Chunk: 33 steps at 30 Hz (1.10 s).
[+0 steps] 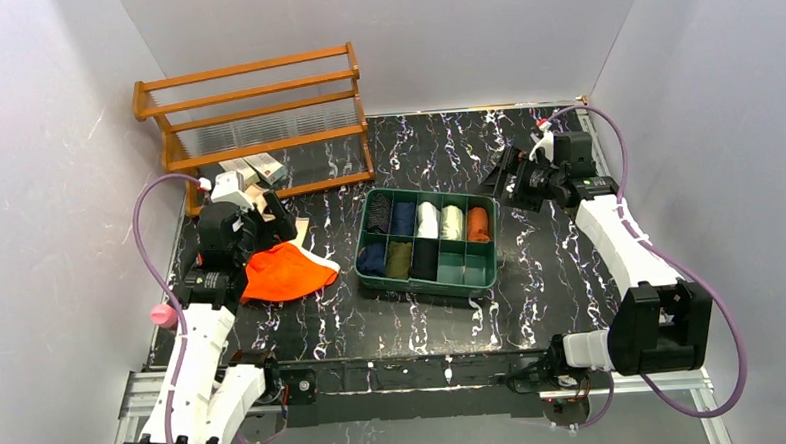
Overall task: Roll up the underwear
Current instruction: Move the storage box to the corner of the board.
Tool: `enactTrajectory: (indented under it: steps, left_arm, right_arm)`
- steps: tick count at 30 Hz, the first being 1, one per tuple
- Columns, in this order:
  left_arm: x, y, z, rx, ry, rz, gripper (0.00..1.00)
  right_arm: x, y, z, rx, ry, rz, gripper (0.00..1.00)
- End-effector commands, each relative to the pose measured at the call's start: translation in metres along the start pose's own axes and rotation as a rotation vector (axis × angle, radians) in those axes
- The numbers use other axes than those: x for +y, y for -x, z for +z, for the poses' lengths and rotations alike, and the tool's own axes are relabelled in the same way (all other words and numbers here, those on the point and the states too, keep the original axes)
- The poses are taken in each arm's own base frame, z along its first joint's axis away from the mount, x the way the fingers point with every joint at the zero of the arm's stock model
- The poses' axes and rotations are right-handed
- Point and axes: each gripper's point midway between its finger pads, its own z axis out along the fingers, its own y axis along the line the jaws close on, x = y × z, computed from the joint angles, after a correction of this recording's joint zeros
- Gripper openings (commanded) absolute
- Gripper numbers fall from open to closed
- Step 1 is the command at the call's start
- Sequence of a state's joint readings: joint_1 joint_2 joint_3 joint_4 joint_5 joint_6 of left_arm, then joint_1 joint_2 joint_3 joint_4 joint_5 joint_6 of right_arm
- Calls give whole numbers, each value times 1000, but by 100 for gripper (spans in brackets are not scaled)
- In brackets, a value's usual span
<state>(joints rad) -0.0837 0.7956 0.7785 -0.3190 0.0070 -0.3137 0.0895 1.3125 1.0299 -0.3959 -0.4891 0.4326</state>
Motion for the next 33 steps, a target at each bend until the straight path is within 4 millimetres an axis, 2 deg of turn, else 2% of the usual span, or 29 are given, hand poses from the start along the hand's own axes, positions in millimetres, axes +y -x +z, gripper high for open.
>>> enactTrajectory:
  steps: [1,5,8,10,14,16,21,26,29,31,33]
  left_arm:
    - [12,12,-9,-91,79,-85,98]
    - [14,-11,-16,7,92,-105,98]
    - [25,-23,-19,52,152,-101,98]
    - [23,-28,-19,72,132,-84,98]
    - [14,-29,-15,63,72,-83,98]
    - [16,-32,-14,63,74,-76,98]
    - [28,-40,-15,45,125,-71,98]
    - [39,-32,-25,-28,179,-86,98]
    - [45,-29,-31,-65,209,-98,98]
    - [47,-27,-33,-79,218,-99,98]
    - [49,-27,-34,-84,225,-100,98]
  right_arm:
    - [17,7,-6,-53,70,103,99]
    - [47,-14,-1,36,289,117,99]
    - [67,-24,8,57,248,-46,99]
    - [88,-38,16,76,194,-170,99]
    - [144,-72,22,95,202,-375,99]
    - [163,-95,26,101,198,-461,99]
    - [187,-164,40,188,210,-569,99]
    - [210,-234,50,292,268,-641,99]
    - [212,-258,60,329,253,-616,99]
    - [208,-266,67,339,236,-583,99]
    - [200,-266,75,314,202,-566,99]
